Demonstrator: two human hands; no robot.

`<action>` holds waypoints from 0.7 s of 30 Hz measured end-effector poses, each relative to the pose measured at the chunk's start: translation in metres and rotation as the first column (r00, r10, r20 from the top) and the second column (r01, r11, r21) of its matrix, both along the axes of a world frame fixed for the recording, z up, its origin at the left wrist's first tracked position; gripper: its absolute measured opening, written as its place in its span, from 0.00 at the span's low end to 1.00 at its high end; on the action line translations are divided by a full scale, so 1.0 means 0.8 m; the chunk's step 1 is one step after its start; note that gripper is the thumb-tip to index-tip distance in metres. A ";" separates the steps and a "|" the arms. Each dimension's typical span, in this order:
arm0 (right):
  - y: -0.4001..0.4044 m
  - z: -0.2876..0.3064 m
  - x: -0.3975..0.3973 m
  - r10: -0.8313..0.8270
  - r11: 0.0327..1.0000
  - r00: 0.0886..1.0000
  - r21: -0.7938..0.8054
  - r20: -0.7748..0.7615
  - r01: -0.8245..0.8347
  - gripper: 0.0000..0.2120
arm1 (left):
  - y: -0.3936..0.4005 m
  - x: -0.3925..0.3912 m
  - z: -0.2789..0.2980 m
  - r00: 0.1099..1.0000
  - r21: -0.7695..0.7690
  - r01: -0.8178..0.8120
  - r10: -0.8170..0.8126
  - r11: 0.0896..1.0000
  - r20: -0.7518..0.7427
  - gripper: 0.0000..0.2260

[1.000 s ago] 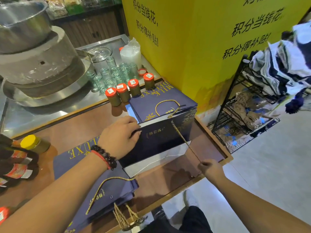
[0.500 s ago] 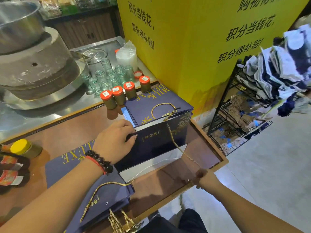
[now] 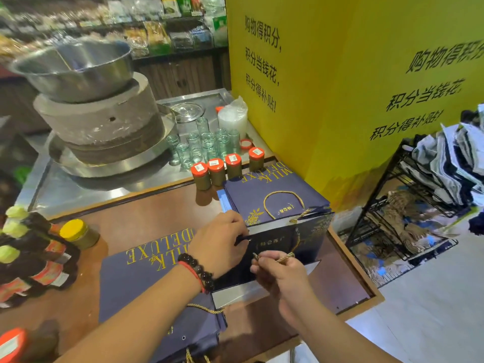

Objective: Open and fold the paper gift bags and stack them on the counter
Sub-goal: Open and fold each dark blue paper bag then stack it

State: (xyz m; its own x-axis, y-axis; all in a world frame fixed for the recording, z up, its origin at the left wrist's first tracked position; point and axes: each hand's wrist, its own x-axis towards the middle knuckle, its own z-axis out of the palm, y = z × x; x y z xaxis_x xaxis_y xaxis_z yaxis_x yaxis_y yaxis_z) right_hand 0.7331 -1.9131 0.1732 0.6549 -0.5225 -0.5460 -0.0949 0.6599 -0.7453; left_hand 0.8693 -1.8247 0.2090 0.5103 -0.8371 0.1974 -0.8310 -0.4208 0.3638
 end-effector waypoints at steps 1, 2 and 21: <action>0.002 0.002 0.003 -0.013 1.000 1.000 0.002 0.003 0.013 0.05 | 0.000 0.001 0.001 1.000 0.006 -0.002 0.002 1.000 0.002 0.05; 0.003 0.005 0.005 -0.026 1.000 1.000 0.012 0.008 0.026 0.05 | 0.000 0.001 0.001 1.000 0.008 -0.002 0.002 1.000 0.005 0.05; 0.004 0.008 0.021 -0.114 0.984 0.991 -0.145 -0.076 0.102 0.07 | 0.003 0.000 0.000 1.000 -0.041 -0.022 0.021 0.999 -0.011 0.05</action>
State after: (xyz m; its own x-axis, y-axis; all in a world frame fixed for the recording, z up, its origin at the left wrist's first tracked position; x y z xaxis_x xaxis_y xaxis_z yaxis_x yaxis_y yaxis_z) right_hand 0.7497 -1.9099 0.1793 0.5455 -0.6632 -0.5125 -0.0947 0.5589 -0.8238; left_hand 0.8697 -1.8226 0.2089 0.5302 -0.8174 0.2255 -0.8180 -0.4230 0.3899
